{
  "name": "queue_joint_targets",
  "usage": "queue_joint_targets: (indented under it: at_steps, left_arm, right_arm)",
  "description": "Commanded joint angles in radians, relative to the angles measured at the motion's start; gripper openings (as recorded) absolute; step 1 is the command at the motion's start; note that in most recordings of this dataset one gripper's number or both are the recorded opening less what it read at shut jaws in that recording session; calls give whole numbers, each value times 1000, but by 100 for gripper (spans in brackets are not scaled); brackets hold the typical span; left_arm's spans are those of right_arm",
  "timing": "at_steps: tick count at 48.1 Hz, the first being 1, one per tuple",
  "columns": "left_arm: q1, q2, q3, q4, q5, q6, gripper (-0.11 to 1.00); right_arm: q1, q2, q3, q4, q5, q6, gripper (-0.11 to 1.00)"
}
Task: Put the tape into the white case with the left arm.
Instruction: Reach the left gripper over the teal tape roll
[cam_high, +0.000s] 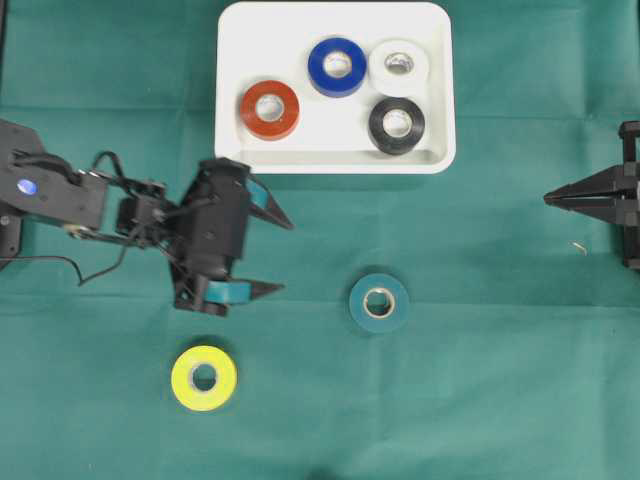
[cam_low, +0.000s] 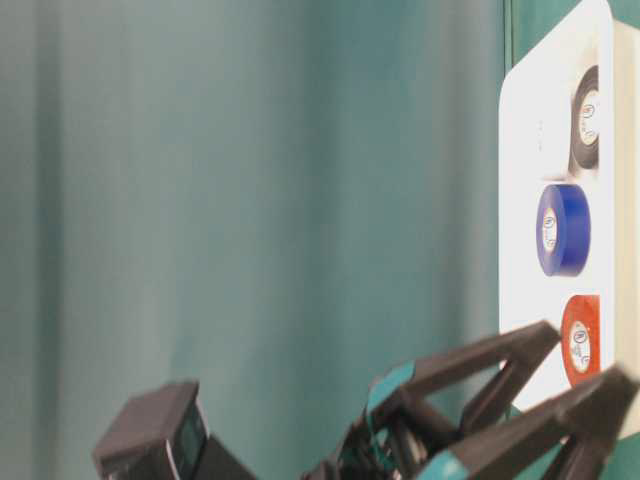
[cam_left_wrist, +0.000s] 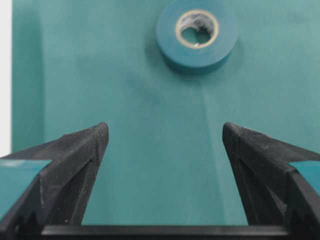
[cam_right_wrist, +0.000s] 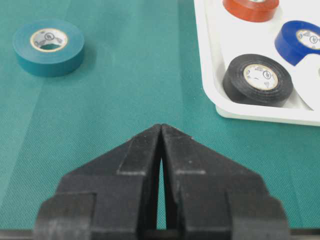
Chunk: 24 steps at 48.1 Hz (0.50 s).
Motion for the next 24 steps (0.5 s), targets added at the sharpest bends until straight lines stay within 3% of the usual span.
queue_joint_targets:
  at_steps: [1,24]
  left_arm:
    - [-17,15,-55,0,6,2,100]
    - [-72,153,-192,0,31,2,100]
  right_arm:
    - [-2,6,-11,-2,-9,0,-9]
    - [-2,6,-11,-2,-11,0,-9]
